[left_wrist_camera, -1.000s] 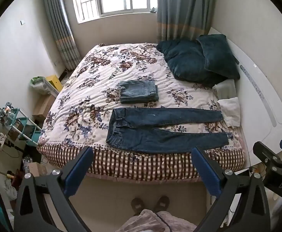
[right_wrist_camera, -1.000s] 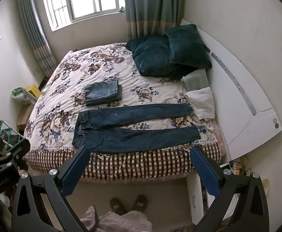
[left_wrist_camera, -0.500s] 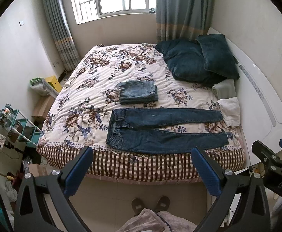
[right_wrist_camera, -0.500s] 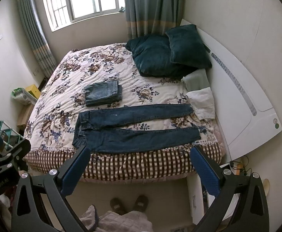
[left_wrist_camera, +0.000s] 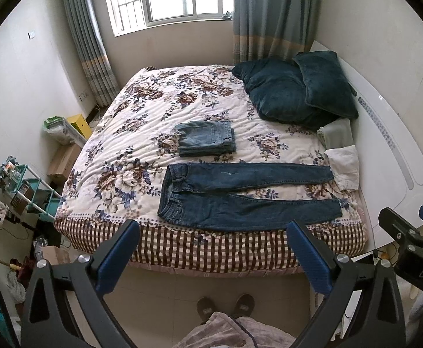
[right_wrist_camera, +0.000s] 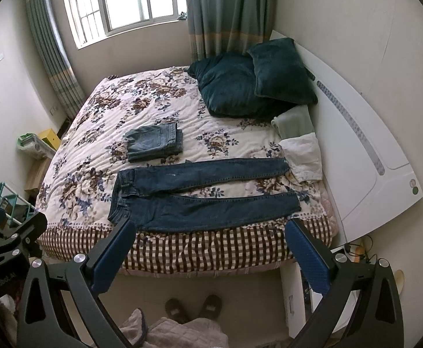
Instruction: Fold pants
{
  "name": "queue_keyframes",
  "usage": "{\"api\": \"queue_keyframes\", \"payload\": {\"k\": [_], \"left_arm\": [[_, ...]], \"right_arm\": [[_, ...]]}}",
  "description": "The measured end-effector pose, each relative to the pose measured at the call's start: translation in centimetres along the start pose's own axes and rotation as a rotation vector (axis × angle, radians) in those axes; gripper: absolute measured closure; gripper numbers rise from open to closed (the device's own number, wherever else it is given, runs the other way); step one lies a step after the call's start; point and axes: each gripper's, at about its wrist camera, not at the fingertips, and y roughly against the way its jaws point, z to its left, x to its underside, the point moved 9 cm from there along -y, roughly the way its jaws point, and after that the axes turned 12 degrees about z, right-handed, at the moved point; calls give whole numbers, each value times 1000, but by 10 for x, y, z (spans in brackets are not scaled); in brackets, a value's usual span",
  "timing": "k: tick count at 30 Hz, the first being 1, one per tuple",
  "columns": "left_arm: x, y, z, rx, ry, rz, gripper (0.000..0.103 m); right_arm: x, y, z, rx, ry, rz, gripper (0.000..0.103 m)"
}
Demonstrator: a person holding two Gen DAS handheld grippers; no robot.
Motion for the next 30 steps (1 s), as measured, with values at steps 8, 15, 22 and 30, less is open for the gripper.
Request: {"api": "queue_keyframes", "payload": {"k": [8, 15, 22, 30], "left_arm": [[-4, -2, 2, 0, 0, -4, 0], [-8, -1, -1, 0, -1, -5, 0], [-8, -1, 0, 1, -3, -6, 0], [-15, 5, -18, 0, -3, -7, 0]], "right_arm": [[-4, 2, -3, -1, -4, -4, 0], [-9, 5, -5, 4, -2, -6, 0], [-9, 5, -4, 5, -4, -8, 0], [-11, 8, -4, -2, -7, -12, 0]]}}
